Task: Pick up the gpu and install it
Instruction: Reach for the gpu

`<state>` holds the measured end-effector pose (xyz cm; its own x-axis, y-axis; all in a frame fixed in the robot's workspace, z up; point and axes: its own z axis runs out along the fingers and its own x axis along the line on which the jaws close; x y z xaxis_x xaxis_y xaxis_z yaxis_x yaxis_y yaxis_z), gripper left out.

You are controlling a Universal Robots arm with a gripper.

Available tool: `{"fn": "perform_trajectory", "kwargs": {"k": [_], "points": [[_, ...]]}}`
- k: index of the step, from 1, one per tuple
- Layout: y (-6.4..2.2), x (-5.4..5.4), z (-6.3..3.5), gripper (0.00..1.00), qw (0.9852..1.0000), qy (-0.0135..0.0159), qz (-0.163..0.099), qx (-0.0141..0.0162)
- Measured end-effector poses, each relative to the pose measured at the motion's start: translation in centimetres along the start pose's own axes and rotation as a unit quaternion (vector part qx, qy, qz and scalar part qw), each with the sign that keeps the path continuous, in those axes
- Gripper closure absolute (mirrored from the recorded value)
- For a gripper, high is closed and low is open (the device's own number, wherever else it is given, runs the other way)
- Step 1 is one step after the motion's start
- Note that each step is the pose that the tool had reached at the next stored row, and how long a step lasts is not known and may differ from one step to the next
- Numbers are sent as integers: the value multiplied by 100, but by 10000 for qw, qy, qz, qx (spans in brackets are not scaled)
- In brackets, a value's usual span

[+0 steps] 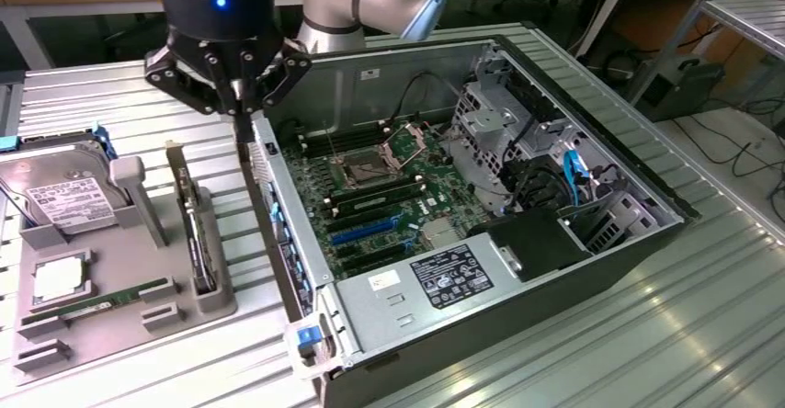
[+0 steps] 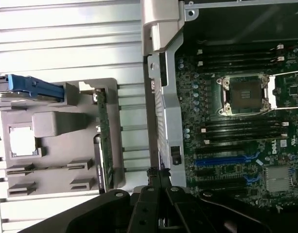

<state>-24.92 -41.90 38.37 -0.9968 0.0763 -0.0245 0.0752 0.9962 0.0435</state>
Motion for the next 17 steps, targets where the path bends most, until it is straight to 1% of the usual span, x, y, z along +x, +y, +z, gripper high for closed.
{"fn": "perform_trajectory", "kwargs": {"k": [4,6,8,11,12,17], "points": [[-31,171,49,89,10000,-1,0,4],[-52,297,87,89,10000,-1,-1,9],[-74,458,136,89,10000,-1,0,17],[-95,609,183,89,10000,-2,-2,28],[-96,616,189,89,10000,-4,-2,35],[-96,616,188,89,10000,-2,-1,38]]}}
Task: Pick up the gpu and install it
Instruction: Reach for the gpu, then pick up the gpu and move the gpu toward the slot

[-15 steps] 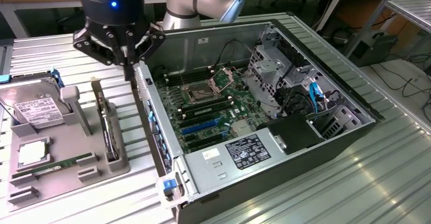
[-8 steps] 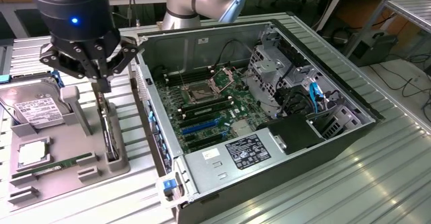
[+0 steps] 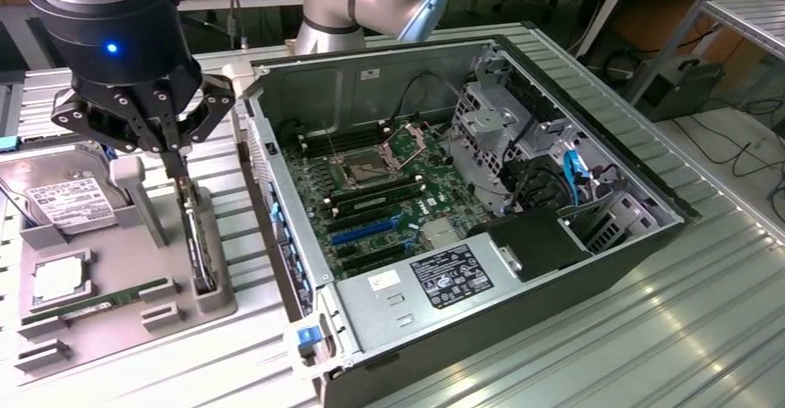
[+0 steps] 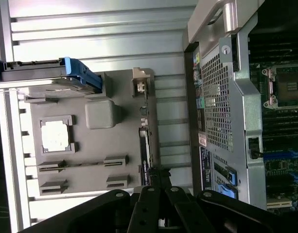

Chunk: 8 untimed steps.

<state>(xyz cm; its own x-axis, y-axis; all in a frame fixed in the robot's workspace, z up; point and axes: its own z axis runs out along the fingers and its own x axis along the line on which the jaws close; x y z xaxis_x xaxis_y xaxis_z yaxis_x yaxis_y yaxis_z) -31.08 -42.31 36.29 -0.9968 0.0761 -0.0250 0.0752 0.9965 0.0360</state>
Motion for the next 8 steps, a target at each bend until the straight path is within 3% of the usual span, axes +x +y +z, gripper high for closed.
{"fn": "perform_trajectory", "kwargs": {"k": [8], "points": [[0,0,0,89,10000,0,0,0]]}}
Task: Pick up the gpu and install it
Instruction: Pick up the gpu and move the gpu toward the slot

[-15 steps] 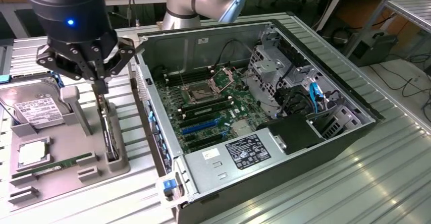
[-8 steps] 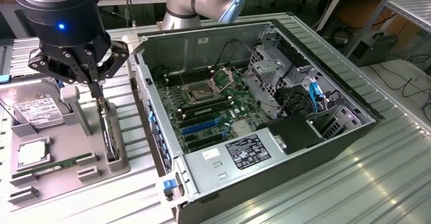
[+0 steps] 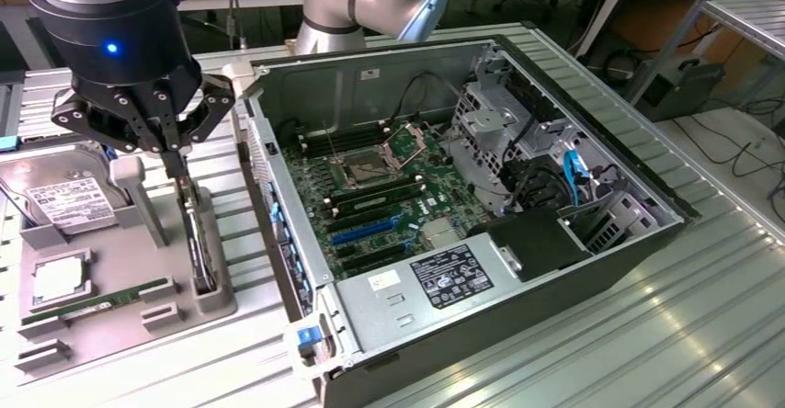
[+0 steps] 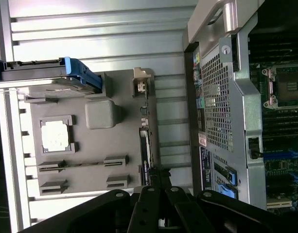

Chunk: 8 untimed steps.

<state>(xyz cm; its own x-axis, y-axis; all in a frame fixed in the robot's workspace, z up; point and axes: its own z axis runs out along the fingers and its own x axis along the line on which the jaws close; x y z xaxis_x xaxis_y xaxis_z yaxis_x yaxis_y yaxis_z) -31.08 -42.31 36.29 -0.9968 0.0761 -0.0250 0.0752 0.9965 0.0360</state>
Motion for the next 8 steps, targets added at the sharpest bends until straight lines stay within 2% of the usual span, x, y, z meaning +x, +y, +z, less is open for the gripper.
{"fn": "perform_trajectory", "kwargs": {"k": [3,5,8], "points": [[0,0,0,89,10000,0,0,0],[0,0,0,76,10000,0,0,0],[0,0,3,71,10000,0,0,2]]}}
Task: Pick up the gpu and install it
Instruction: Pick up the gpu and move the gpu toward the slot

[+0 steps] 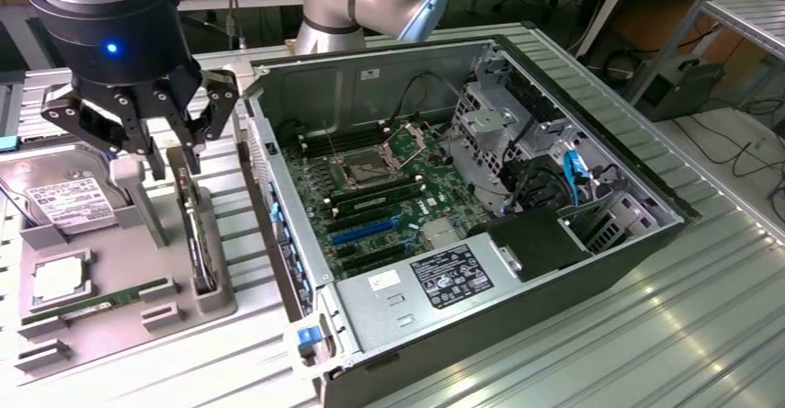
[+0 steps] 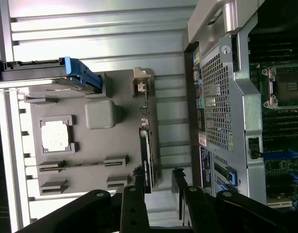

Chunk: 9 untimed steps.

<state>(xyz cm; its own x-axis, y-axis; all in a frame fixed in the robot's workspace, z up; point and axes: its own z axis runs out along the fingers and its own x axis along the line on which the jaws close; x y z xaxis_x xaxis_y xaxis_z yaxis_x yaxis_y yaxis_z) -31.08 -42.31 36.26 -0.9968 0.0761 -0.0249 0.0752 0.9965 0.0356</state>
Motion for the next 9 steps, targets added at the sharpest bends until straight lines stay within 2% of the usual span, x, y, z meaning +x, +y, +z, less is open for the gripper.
{"fn": "perform_trajectory", "kwargs": {"k": [1,4,6,9], "points": [[-1,0,16,64,10000,-1,0,1],[-3,7,70,64,10000,-1,7,2],[-13,35,168,64,10000,-1,9,2],[-21,67,243,64,10000,-1,9,2]]}}
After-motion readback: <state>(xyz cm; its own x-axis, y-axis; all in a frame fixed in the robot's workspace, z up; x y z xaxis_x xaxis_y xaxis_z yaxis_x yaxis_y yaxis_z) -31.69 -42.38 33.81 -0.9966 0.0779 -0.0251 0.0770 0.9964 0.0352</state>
